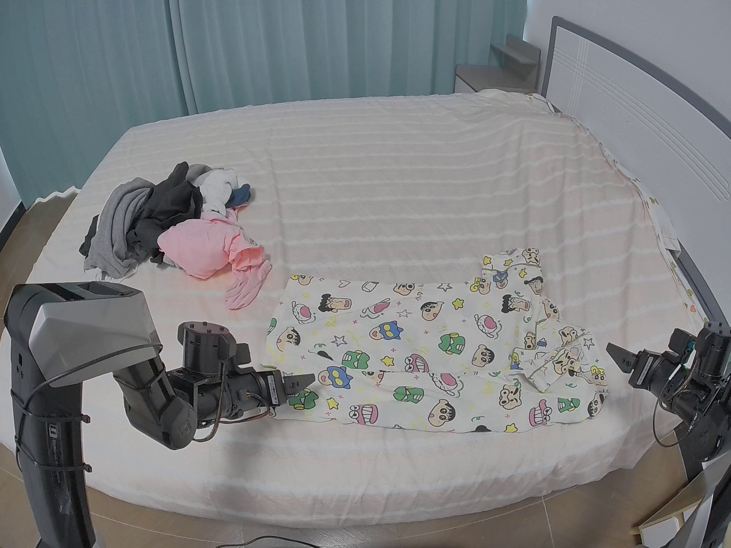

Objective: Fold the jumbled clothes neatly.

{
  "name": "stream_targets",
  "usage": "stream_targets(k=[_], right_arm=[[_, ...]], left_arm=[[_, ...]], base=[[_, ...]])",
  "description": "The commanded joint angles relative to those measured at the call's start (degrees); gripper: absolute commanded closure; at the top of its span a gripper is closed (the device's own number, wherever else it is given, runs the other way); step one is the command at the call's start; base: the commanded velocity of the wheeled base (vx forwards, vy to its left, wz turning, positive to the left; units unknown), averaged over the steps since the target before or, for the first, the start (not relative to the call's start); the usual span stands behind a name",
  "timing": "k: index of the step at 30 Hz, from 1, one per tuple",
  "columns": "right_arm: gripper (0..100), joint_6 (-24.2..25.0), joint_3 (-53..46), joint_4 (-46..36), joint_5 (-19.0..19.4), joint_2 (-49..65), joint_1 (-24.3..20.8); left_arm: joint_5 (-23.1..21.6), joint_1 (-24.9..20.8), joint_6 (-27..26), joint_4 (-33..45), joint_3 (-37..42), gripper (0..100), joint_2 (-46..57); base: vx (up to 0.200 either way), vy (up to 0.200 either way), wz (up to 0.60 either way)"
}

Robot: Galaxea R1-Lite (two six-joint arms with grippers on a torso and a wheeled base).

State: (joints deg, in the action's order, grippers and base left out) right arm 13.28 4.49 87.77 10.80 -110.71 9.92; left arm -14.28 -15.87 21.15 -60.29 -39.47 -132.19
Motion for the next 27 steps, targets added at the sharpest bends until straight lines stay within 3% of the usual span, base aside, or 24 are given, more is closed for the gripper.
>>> stream_targets(k=[1, 16, 27], right_arm=[[0, 0.00, 0.00, 0.03, 0.01, -0.12, 0.01], [0, 0.00, -0.53, 0.03, 0.01, -0.20, -0.08], [0, 0.00, -0.79, 0.03, 0.01, -0.12, -0.43]], left_arm=[[0.04, 0.84, -0.50, 0.00, 0.71, 0, 1.06], [-2.51, 0.49, -0.58, -0.17, 1.42, 0, -1.22], [-1.98, 0.93, -0.41, -2.37, -2.71, 0, -1.93]], base=[[0.000, 0.000, 0.00], [0.000, 0.000, 0.00], [0.000, 0.000, 0.00]])
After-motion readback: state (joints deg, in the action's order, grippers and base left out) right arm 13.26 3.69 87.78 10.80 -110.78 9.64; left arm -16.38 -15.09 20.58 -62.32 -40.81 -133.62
